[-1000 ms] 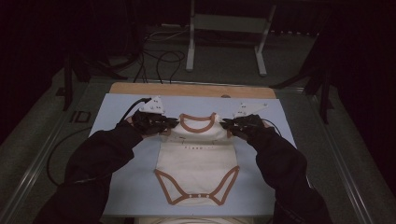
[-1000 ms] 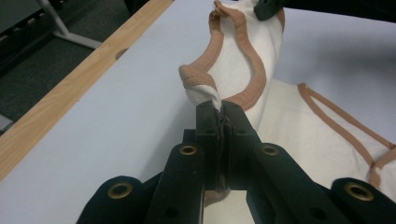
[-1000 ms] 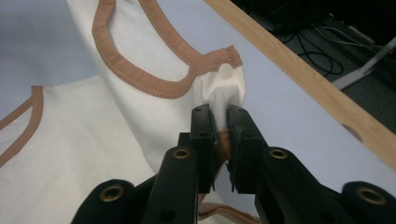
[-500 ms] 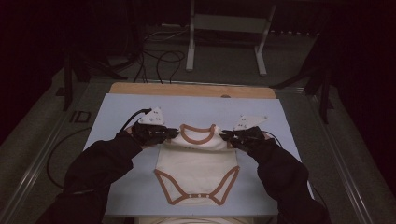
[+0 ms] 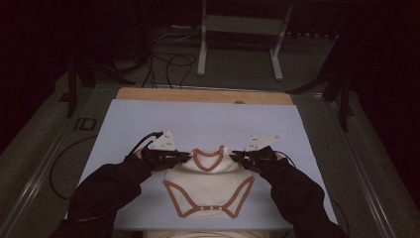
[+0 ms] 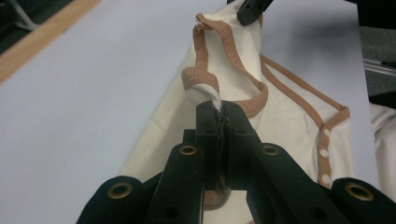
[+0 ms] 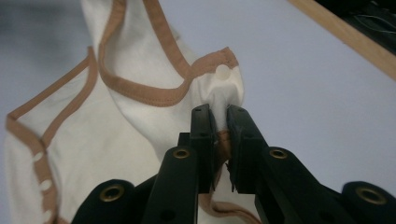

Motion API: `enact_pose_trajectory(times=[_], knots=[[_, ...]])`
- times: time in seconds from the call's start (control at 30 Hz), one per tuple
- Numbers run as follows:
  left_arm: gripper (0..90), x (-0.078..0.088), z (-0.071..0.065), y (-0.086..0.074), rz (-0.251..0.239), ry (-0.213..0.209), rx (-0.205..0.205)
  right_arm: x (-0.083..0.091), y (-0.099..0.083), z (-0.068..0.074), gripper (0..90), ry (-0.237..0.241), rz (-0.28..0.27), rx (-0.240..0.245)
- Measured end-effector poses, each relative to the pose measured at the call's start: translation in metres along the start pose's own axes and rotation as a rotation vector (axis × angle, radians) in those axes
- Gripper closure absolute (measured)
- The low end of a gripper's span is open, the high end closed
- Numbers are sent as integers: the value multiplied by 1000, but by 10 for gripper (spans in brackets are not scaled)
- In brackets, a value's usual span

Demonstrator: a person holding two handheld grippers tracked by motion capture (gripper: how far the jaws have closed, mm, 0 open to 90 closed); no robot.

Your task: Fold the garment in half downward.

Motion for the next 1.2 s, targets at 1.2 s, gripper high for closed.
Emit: enact_pose_trajectory(times=[1.2], knots=[[822, -24, -37, -81, 90, -77, 151, -4, -72, 58, 813, 95, 81, -110]])
Point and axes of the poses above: each handheld gripper's, and its own axes: x roughly backward along the jaws, y roughly out of its top, z roughly to its left, the point moved 10 cm from there along -x, roughly forward along the jaws, and after that the axes turned 6 degrees about -z, right-handed, at the moved point
